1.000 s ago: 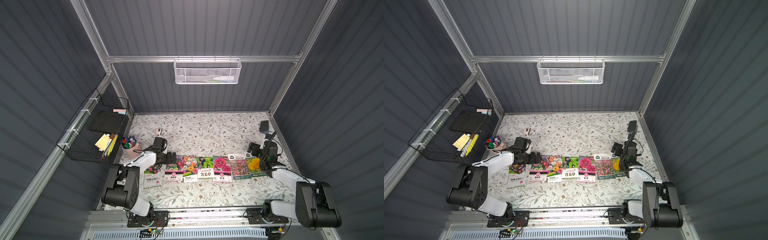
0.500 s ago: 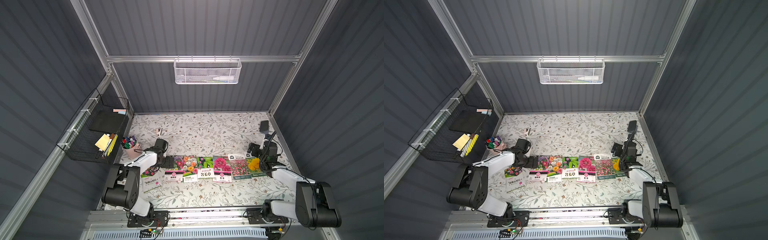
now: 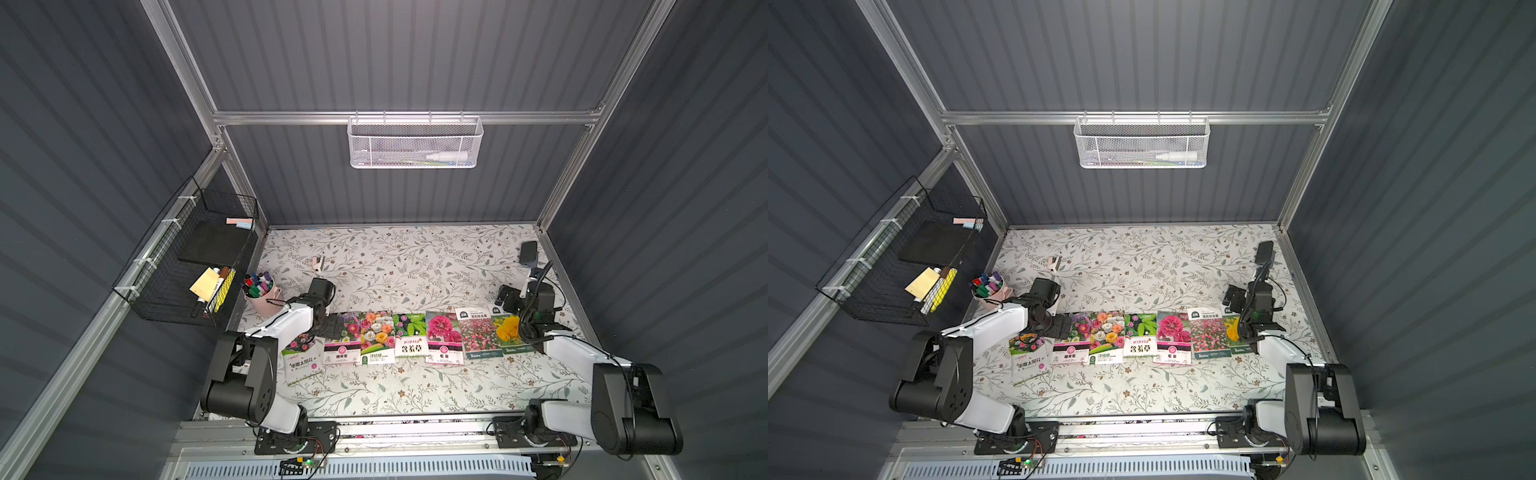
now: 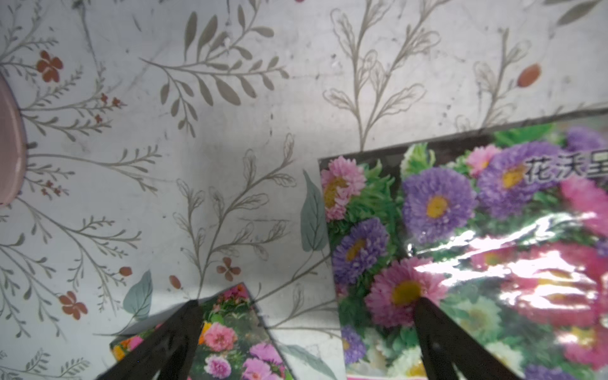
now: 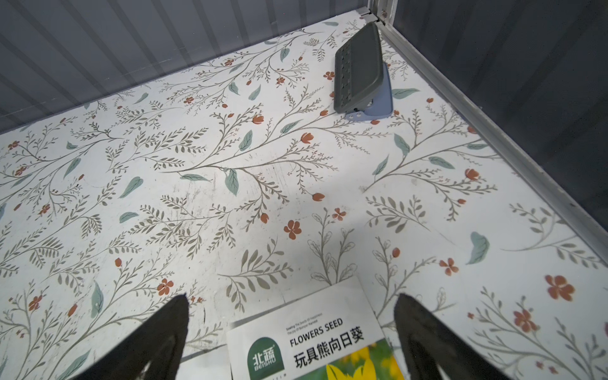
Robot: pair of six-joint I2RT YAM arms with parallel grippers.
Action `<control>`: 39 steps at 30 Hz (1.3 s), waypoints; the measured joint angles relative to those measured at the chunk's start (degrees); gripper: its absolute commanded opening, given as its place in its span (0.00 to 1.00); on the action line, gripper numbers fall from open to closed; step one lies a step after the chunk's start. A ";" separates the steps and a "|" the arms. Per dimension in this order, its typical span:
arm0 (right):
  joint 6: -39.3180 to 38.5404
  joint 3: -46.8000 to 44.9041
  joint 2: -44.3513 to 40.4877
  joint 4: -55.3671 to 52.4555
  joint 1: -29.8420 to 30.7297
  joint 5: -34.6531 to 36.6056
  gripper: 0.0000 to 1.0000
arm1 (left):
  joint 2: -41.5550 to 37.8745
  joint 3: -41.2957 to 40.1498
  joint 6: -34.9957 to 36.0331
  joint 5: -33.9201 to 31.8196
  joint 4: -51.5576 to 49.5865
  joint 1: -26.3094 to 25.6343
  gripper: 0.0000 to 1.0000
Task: Arrange the seed packets in a row
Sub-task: Adjust the seed packet at the center of the board.
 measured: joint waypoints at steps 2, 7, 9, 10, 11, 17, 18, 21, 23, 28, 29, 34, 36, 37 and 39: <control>0.02 0.04 0.00 -0.24 0.00 0.15 0.99 | -0.44 -0.02 0.15 -0.44 -0.96 0.02 0.99; 0.28 0.04 0.00 -0.76 0.00 0.39 0.99 | -2.64 -0.33 0.20 0.22 -5.22 0.42 0.99; 0.39 0.04 0.00 -0.90 0.00 0.39 0.99 | -3.67 -0.31 0.20 0.87 -5.35 0.66 1.00; 0.42 0.04 0.00 -1.03 0.00 0.39 0.99 | -4.02 -0.17 0.20 1.25 -5.31 0.87 1.00; 0.44 0.04 0.00 -1.07 0.00 0.39 0.99 | -4.07 0.11 0.20 1.62 -5.25 1.14 1.00; 0.42 0.04 -0.02 -1.40 0.00 0.42 0.99 | -0.79 5.38 0.11 1.22 -6.19 2.34 0.99; 0.44 0.04 -0.02 -1.44 0.00 0.42 0.99 | -0.72 5.64 -0.13 0.52 -6.38 2.38 0.99; 0.44 0.04 -0.04 -1.42 0.00 0.46 0.99 | -1.53 5.31 -1.09 -1.84 -8.48 2.56 0.99; 0.46 0.04 -0.04 -1.42 0.00 0.46 0.99 | -3.08 4.07 -2.01 -2.56 -9.51 3.08 0.99; 1.05 0.09 0.00 -1.40 0.00 0.39 0.99 | -7.56 -0.55 -5.70 -2.54 -10.34 4.66 0.99; 1.11 0.13 0.00 -1.40 0.00 0.39 0.99 | -7.69 -1.22 -6.49 -2.43 -10.14 4.92 0.99; 1.29 0.13 -0.07 -1.40 0.00 0.42 0.99 | -8.26 -6.62 -11.82 0.33 -5.18 6.10 0.99; 1.31 0.13 -0.24 -1.42 0.00 0.44 0.99 | -8.79 -7.69 -13.55 1.44 -2.69 6.34 0.99; 1.33 0.13 -0.35 -1.44 0.00 0.44 0.99 | -8.81 -8.09 -14.45 1.90 -1.44 6.34 0.99; 1.44 0.13 -0.52 -1.40 0.00 0.44 0.99 | -8.76 -8.70 -15.87 2.84 0.81 6.34 0.99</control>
